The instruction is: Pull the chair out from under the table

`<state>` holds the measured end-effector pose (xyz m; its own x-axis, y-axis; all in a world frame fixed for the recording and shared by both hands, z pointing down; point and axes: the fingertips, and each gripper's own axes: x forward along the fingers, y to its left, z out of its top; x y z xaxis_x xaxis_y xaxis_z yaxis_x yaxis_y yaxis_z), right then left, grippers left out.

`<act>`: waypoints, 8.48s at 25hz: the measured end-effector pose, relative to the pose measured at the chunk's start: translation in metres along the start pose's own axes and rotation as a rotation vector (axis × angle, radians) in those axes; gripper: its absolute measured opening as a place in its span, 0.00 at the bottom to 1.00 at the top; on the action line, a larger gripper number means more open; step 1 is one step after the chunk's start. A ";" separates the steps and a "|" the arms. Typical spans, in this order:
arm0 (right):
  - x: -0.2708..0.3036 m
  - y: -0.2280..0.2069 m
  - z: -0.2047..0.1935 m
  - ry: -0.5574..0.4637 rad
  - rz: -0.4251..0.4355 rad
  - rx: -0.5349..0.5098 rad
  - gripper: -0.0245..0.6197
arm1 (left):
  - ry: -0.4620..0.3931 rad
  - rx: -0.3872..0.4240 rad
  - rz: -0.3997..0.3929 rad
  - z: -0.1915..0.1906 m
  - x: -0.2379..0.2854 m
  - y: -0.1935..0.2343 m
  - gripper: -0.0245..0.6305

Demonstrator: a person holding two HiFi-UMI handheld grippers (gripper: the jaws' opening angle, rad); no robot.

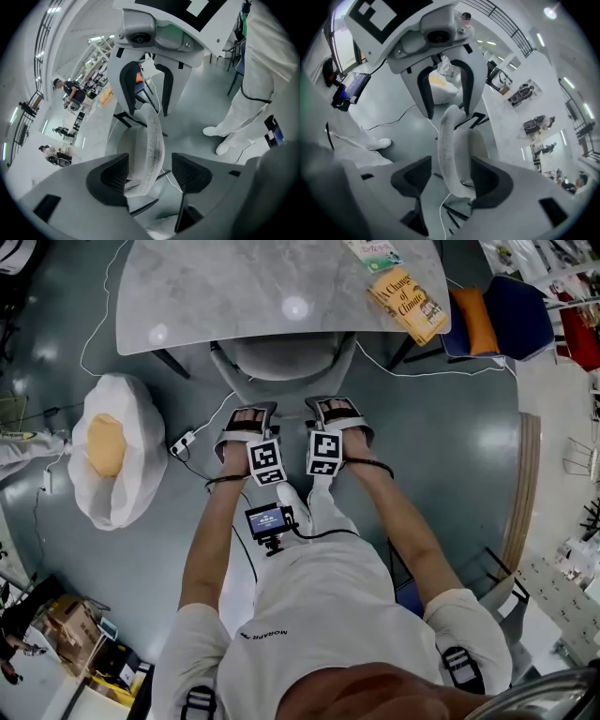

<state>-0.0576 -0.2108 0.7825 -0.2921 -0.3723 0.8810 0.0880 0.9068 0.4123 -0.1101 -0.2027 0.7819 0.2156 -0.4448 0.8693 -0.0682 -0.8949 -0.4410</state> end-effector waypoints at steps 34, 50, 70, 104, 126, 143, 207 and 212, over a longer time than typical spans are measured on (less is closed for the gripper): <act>0.032 0.010 -0.013 0.028 0.005 -0.090 0.17 | 0.098 0.049 0.033 -0.004 0.037 -0.006 0.14; 0.018 0.034 -0.010 0.025 0.038 -0.090 0.17 | 0.086 0.059 0.015 0.001 0.023 -0.030 0.14; 0.000 0.075 -0.005 0.027 0.041 -0.066 0.17 | 0.078 0.056 0.000 0.007 0.006 -0.069 0.14; -0.045 0.170 0.000 0.048 0.081 -0.051 0.17 | 0.070 0.041 -0.039 0.029 -0.039 -0.162 0.14; -0.075 0.231 0.003 0.042 0.122 -0.076 0.17 | 0.058 0.002 -0.084 0.041 -0.070 -0.219 0.14; -0.086 0.257 0.008 0.060 0.181 -0.067 0.17 | 0.053 -0.014 -0.159 0.045 -0.082 -0.245 0.14; -0.359 -0.050 0.077 -0.713 -0.400 0.906 0.06 | -0.662 -1.025 0.402 0.120 -0.355 0.059 0.04; -0.379 -0.061 0.073 -0.761 -0.445 0.947 0.06 | -0.714 -1.046 0.452 0.129 -0.373 0.071 0.04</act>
<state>-0.0214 -0.1108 0.4068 -0.6145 -0.7547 0.2297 -0.7697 0.6374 0.0350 -0.0695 -0.0956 0.3977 0.4112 -0.8775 0.2469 -0.9054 -0.4247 -0.0013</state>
